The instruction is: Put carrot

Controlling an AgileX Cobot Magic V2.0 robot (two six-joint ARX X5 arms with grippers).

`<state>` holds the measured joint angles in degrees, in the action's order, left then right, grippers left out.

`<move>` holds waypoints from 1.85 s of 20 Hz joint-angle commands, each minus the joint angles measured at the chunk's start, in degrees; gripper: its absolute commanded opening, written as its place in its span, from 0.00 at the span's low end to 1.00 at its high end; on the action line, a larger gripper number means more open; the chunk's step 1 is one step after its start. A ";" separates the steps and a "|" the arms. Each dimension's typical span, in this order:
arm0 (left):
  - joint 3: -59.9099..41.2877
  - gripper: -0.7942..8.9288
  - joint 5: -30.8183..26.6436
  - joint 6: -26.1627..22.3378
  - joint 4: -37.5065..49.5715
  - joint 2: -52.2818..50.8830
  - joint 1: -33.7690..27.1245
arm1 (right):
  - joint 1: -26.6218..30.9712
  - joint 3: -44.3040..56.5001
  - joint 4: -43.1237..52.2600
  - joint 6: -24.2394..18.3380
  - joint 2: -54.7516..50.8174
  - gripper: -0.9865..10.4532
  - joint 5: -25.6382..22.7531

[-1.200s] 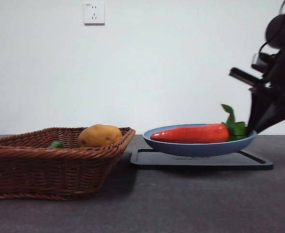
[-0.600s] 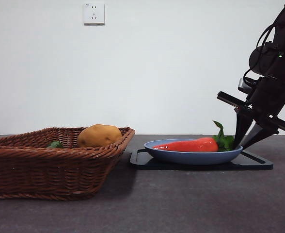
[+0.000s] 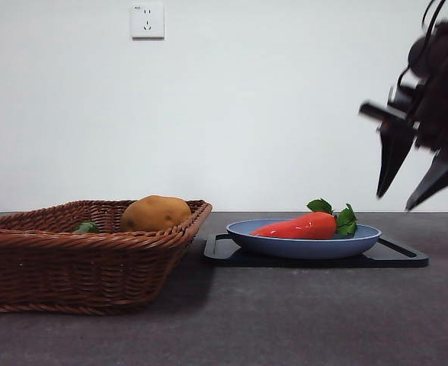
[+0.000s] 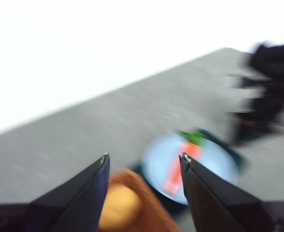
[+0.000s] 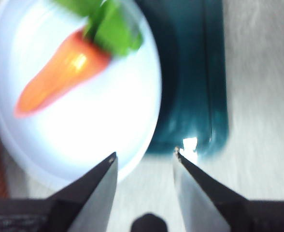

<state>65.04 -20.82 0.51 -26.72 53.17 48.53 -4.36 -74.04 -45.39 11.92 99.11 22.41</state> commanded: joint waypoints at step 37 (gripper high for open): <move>-26.58 0.09 16.52 2.91 -6.03 -29.31 -24.57 | -26.03 43.43 27.28 -1.46 -71.65 0.09 -32.26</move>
<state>38.06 -4.40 2.24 -32.82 23.33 23.84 -30.04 -30.24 -18.57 9.72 27.31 -9.63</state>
